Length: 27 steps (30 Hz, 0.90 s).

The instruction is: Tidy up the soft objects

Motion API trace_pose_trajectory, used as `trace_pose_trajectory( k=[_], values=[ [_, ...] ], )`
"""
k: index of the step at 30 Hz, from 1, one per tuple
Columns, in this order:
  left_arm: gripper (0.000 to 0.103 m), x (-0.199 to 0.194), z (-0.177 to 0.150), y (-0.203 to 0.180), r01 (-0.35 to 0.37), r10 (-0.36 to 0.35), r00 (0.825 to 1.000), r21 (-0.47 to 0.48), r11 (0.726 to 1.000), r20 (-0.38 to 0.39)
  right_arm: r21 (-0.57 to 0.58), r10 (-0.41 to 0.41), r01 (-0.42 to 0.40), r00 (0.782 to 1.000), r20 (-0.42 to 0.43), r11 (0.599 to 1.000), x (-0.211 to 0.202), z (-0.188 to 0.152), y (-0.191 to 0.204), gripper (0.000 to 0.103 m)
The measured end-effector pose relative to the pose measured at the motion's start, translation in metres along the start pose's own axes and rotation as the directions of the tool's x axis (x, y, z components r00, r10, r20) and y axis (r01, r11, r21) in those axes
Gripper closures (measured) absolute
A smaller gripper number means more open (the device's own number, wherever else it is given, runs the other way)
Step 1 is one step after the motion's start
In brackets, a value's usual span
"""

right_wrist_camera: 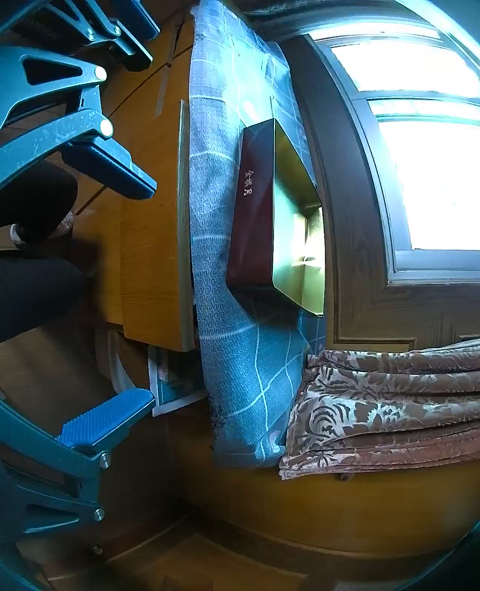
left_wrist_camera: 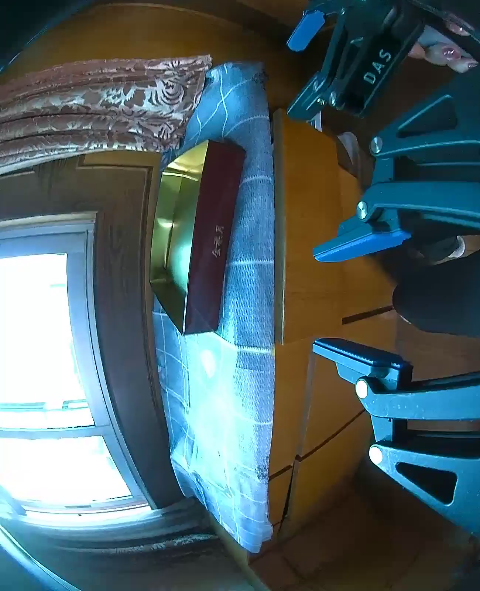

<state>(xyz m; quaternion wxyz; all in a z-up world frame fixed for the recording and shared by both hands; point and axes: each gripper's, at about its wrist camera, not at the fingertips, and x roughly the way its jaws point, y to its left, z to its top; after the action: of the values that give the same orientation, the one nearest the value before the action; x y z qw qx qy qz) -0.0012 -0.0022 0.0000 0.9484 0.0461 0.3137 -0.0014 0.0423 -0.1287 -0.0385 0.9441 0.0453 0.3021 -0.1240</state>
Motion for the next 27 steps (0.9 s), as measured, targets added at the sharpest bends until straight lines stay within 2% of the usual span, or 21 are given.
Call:
trace_pose_trajectory(
  k=[2,3,5,6,9,27],
  values=[
    [0.060,0.005,-0.001,-0.003,-0.003,0.002,1.000,-0.012,1.000,-0.024,0.005,0.004,-0.004,1.000,-0.006,1.000,0.002,0.001,-0.001,0.000],
    [0.060,0.008,0.001,0.004,0.028,-0.030,0.999,-0.051,0.998,-0.044,0.006,0.006,-0.006,1.000,-0.010,1.000,0.003,0.003,-0.002,0.000],
    [0.060,0.009,-0.001,0.009,0.045,-0.048,0.998,-0.078,0.996,-0.037,0.003,0.007,-0.007,1.000,-0.015,1.000,0.005,0.007,-0.004,0.000],
    [0.060,0.013,0.001,0.008,0.041,-0.045,0.998,-0.072,0.997,-0.051,-0.011,-0.004,0.004,1.000,0.017,1.000,0.003,0.001,-0.003,0.000],
    [0.060,0.008,0.001,0.007,0.034,-0.036,0.999,-0.056,0.998,-0.034,-0.011,-0.005,0.005,1.000,0.023,1.000,0.002,-0.001,0.000,0.000],
    [0.060,0.007,0.001,0.000,0.045,-0.046,0.998,-0.028,0.999,-0.034,-0.009,0.015,-0.015,1.000,-0.012,1.000,0.005,-0.001,0.003,0.000]
  ],
)
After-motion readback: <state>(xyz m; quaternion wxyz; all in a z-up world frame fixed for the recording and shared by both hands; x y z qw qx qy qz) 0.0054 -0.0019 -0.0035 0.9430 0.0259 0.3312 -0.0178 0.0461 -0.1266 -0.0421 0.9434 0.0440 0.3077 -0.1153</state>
